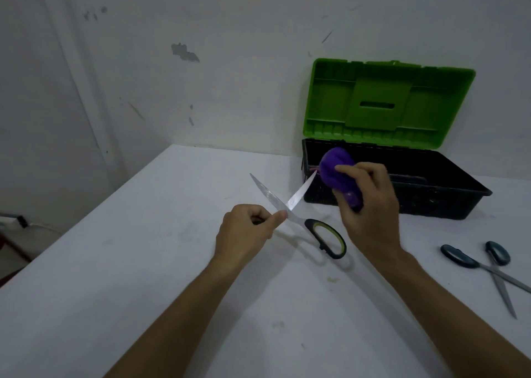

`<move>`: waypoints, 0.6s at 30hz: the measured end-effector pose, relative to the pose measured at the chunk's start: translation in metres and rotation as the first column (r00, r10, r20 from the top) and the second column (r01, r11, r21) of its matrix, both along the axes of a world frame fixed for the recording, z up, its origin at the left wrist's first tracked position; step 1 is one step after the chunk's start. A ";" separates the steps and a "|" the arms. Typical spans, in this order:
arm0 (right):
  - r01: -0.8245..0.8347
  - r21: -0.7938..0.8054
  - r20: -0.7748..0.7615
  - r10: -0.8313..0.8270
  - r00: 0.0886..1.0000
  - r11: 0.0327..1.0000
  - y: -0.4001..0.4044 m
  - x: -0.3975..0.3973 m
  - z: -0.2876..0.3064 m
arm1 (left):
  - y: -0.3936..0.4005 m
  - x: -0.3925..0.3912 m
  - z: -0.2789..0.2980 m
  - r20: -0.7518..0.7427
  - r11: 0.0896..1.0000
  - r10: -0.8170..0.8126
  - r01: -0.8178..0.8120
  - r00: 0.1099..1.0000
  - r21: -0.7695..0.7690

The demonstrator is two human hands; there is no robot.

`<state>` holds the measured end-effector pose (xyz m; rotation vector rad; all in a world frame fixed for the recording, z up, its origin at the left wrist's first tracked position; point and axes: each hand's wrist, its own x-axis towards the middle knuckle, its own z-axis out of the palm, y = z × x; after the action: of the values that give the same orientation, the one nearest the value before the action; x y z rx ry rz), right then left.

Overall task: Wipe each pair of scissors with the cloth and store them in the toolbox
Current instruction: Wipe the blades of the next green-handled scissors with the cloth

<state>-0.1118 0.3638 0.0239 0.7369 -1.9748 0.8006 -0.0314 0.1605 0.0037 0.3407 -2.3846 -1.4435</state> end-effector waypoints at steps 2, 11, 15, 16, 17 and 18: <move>0.001 -0.197 0.064 0.012 0.998 0.980 0.000 0.003 0.006 | 0.000 0.001 0.001 0.022 1.000 -0.017 0.017 1.000 -0.005; -0.224 0.000 0.190 0.220 0.957 0.975 -0.004 0.018 0.005 | 0.003 0.002 0.016 -0.039 0.826 -0.143 0.141 0.989 0.545; -0.225 0.055 0.144 0.215 0.966 0.973 -0.003 0.018 0.012 | 0.001 0.001 0.015 -0.044 0.887 -0.134 0.139 0.990 0.440; -0.222 0.101 0.098 0.212 0.972 0.970 -0.002 0.018 0.014 | 0.001 0.001 0.013 -0.035 0.899 -0.138 0.140 0.990 0.414; -0.221 0.153 0.040 0.217 0.975 0.963 -0.002 0.019 0.016 | 0.001 0.001 0.012 -0.028 0.907 -0.142 0.141 0.990 0.397; -0.227 0.201 -0.016 0.234 0.972 0.953 -0.003 0.018 0.018 | 0.002 0.002 0.012 -0.027 0.911 -0.147 0.146 0.989 0.386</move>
<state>-0.0935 0.3605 0.0416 1.1096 -1.9750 0.7234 -0.0298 0.1621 0.0153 0.2593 -2.1518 -1.9895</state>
